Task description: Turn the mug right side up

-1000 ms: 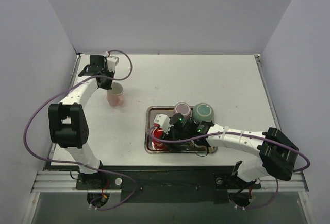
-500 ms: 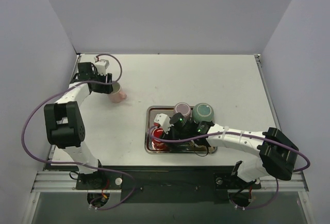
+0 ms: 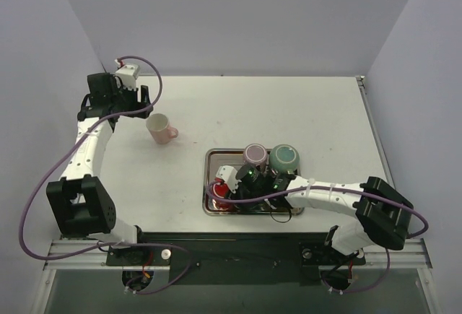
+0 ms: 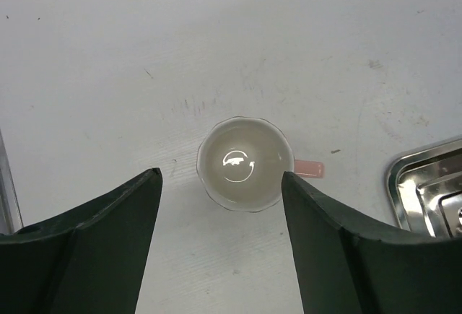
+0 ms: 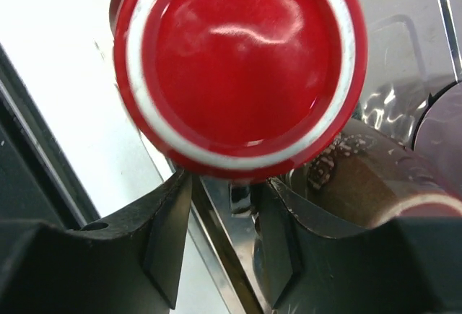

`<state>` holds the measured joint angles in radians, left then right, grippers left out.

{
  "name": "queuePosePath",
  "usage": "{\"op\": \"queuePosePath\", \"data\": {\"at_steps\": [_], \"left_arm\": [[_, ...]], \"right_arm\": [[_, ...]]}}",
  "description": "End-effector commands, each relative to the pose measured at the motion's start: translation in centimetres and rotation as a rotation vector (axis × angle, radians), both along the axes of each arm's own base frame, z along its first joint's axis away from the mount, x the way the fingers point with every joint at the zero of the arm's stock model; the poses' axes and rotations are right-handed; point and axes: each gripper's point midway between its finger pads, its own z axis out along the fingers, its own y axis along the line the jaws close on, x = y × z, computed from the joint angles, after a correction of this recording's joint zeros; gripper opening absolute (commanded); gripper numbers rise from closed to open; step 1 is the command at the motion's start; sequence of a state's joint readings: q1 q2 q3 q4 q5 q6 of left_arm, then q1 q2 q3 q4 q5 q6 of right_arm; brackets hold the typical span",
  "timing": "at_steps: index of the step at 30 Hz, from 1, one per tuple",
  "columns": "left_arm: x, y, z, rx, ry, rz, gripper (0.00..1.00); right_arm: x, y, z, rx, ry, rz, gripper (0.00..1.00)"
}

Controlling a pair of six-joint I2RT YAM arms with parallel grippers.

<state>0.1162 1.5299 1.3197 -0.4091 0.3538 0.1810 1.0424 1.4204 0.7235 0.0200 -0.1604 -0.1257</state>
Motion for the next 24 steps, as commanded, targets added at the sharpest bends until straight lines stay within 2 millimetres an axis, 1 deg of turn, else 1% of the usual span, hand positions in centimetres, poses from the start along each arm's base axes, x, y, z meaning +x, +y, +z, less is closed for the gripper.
{"op": "queuePosePath", "data": {"at_steps": [1,2,3,4,5,6,7,8,10,11,12,13,14,15,16,17,18,19,20,21,22,23,24], "left_arm": [[-2.6,-2.0,3.2,-0.085,0.001,-0.063,0.77],[-3.3,-2.3,3.5,-0.095,0.005,-0.073,0.77],[-3.7,-2.9,3.6,-0.114,0.014,-0.092,0.77],[-4.4,-3.2,3.9,-0.122,0.019,-0.101,0.77],[-4.8,-3.6,4.0,-0.138,0.026,-0.118,0.77],[-5.6,-3.8,4.1,-0.148,0.038,-0.129,0.77],[-6.0,-4.4,4.3,-0.164,0.043,-0.157,0.77],[-6.8,-4.8,4.3,-0.178,0.063,-0.173,0.77],[-8.2,-6.0,4.9,-0.212,0.079,-0.245,0.77],[-8.8,-6.8,5.7,-0.249,0.078,-0.291,0.77],[-9.4,-7.2,5.9,-0.272,0.100,-0.302,0.77],[-10.1,-8.2,6.6,-0.317,0.104,-0.347,0.77],[-10.6,-8.5,7.3,-0.345,0.112,-0.357,0.77],[-11.3,-9.4,8.3,-0.389,0.107,-0.398,0.77],[-11.8,-9.9,9.1,-0.427,0.106,-0.413,0.77],[-12.5,-10.5,10.1,-0.465,0.096,-0.442,0.76],[-12.9,-11.3,10.9,-0.525,0.096,-0.468,0.76],[-13.5,-11.7,11.8,-0.557,0.086,-0.484,0.77],[-13.8,-12.5,12.6,-0.611,0.086,-0.503,0.77],[-14.0,-13.1,13.9,-0.619,0.032,-0.547,0.77],[-14.8,-13.8,14.3,-0.691,0.072,-0.558,0.77],[-15.1,-14.6,15.8,-0.692,0.005,-0.609,0.77],[-15.8,-15.4,15.7,-0.763,0.056,-0.614,0.77]], "right_arm": [[1.3,1.5,-0.6,0.016,-0.016,-0.052,0.36],[1.5,1.8,-0.6,0.016,-0.017,-0.061,0.30],[1.8,1.8,-0.8,0.013,-0.016,-0.077,0.27],[2.0,2.0,-0.7,0.026,-0.023,-0.084,0.20],[1.9,2.0,-0.6,0.035,-0.023,-0.090,0.17],[1.9,2.0,-0.5,0.047,-0.028,-0.096,0.09],[2.0,2.0,0.1,0.065,-0.032,-0.110,0.00],[2.1,1.9,0.3,0.068,-0.027,-0.122,0.00],[2.4,2.5,2.6,0.136,-0.047,-0.144,0.00],[2.6,2.9,4.4,0.200,-0.052,-0.178,0.00],[2.9,3.3,5.9,0.256,-0.070,-0.194,0.00],[3.4,3.4,8.2,0.327,-0.094,-0.227,0.00],[3.8,3.7,10.2,0.395,-0.117,-0.252,0.00],[4.4,3.6,13.0,0.473,-0.147,-0.296,0.00],[4.8,3.7,14.7,0.531,-0.166,-0.306,0.00],[5.6,3.0,17.3,0.601,-0.209,-0.368,0.00],[5.9,3.0,20.0,0.691,-0.236,-0.382,0.00],[6.3,2.9,21.6,0.736,-0.252,-0.400,0.00],[6.5,2.9,24.3,0.817,-0.273,-0.406,0.00],[6.8,2.9,25.9,0.869,-0.291,-0.413,0.00],[6.9,2.9,27.7,0.918,-0.300,-0.422,0.00],[7.0,3.1,29.2,0.968,-0.315,-0.418,0.00],[7.0,3.2,30.5,1.006,-0.318,-0.417,0.00]]}}
